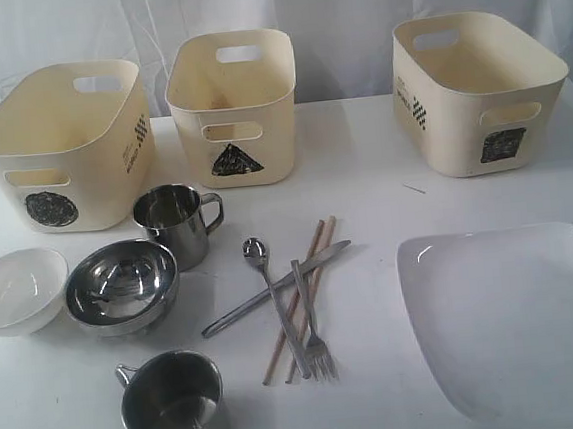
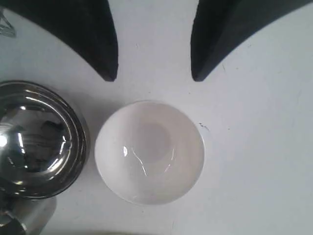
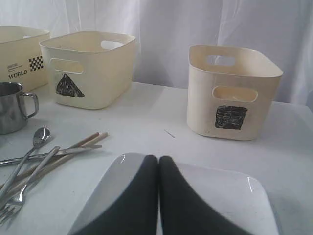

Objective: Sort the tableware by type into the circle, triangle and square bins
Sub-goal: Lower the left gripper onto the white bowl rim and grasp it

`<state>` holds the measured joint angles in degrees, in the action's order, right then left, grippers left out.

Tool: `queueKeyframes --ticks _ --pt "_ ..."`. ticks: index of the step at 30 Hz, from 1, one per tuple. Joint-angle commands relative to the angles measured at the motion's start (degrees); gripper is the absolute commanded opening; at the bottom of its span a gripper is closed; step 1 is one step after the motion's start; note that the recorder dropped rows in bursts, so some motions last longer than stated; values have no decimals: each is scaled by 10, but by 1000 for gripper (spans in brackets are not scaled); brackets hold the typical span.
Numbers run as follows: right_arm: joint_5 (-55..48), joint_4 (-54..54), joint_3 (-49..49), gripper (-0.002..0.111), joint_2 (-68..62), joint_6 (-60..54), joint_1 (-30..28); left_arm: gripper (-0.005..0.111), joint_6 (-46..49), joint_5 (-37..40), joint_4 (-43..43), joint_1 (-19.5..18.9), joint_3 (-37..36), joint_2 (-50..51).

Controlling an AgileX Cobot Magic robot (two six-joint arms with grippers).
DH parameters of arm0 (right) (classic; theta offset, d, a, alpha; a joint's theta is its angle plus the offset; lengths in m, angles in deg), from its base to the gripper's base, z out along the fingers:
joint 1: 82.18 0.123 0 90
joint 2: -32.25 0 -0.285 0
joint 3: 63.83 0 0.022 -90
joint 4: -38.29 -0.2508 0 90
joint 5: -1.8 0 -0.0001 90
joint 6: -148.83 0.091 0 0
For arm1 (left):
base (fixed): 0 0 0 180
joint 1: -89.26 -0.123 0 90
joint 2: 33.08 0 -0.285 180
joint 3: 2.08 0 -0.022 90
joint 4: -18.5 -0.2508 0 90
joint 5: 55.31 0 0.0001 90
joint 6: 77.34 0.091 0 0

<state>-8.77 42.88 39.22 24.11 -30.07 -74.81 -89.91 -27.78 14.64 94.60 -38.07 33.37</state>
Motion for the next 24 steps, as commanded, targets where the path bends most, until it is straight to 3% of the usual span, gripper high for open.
queueKeyframes --ticks 1,5,8,12,17,24 --pt "3 -1 -3 0 4 1 2 51 15 -15 -2 -1 64 117" --pt "3 -1 -3 0 4 1 2 51 31 -26 -2 -18 103 182" --pt "3 -1 -3 0 4 1 2 51 51 -26 -1 -52 117 215" --pt "3 -1 -3 0 4 1 2 59 83 -25 3 -88 118 247" --pt "3 -1 -3 0 4 1 2 68 96 -54 15 -93 118 286" --pt "3 -1 -3 0 4 1 2 70 96 -116 39 -93 118 310"
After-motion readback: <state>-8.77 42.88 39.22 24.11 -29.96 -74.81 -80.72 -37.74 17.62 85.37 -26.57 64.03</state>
